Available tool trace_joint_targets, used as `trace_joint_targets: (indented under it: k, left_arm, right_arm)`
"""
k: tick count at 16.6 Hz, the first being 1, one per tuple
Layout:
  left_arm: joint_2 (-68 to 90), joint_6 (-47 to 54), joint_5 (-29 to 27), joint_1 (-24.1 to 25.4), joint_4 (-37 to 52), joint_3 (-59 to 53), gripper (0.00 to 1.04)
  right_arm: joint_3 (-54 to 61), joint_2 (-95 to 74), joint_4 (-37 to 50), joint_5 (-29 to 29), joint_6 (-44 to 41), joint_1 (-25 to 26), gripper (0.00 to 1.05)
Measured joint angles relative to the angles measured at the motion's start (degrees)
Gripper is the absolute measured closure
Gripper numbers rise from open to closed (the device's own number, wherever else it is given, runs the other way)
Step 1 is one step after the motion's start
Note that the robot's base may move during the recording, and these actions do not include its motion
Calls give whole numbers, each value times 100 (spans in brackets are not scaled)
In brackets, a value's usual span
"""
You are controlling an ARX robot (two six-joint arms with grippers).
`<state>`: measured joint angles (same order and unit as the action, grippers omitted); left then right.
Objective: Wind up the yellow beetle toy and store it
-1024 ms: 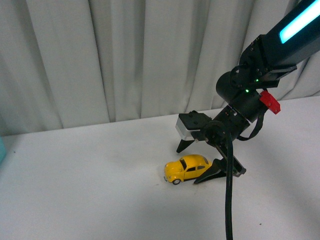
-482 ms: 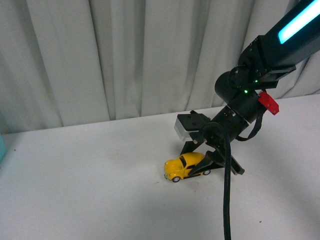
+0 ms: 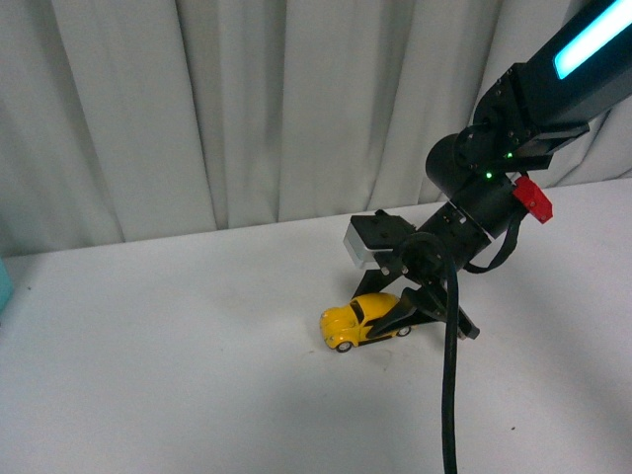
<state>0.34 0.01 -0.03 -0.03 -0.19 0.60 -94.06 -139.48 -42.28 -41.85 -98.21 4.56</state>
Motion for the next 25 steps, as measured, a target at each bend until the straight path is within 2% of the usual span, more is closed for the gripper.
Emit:
trace_joint_targets:
  k: [6,14,25]
  left_arm:
    - [0,0,0,0,-2,-2,7]
    - [0,0,0,0,0,0,7]
    - [0,0,0,0,0,0,7]
  right_arm:
    - [579,199,149,-118,-96,457,63]
    - [2151,866,940,-199,-111,1510,63]
    - [3324,1377,1250,-275,-216,2249,63]
